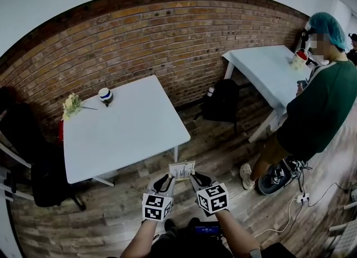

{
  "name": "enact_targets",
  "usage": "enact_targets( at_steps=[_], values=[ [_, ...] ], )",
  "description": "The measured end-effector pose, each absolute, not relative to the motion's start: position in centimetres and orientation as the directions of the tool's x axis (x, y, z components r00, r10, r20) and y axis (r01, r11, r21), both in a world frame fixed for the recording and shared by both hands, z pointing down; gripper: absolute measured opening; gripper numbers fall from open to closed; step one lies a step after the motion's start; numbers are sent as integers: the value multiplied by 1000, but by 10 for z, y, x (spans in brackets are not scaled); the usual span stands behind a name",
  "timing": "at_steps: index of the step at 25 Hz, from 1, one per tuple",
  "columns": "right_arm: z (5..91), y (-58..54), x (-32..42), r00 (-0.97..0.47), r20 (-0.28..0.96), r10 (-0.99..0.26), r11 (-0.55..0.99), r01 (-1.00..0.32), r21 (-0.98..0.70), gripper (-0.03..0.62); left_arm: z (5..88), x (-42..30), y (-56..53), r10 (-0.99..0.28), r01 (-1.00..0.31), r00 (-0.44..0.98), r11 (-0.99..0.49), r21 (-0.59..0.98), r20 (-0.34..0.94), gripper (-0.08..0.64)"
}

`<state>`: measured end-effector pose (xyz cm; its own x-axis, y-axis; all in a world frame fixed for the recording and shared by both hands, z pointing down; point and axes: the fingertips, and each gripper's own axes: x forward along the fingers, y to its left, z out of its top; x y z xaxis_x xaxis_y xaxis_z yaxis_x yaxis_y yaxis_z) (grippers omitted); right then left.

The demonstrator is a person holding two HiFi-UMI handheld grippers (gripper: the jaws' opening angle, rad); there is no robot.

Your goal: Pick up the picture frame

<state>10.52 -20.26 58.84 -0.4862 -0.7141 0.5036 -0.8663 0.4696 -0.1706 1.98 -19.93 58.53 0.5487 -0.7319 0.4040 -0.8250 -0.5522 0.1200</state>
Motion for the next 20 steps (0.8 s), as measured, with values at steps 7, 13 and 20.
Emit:
enact_targets(
  at_steps=[7, 13, 20],
  values=[
    [581, -200, 115, -508, 486, -711, 490, -854, -176, 63, 576, 29, -195, -751, -841, 528, -527, 123, 397, 95],
    [580, -196, 117, -517, 476, -711, 499, -849, -177, 63, 574, 32, -190, -763, -848, 515, -519, 106, 390, 95],
    [577, -188, 116, -513, 475, -715, 493, -852, -176, 63, 572, 30, -183, -761, -846, 518, -522, 105, 390, 95]
  ],
)
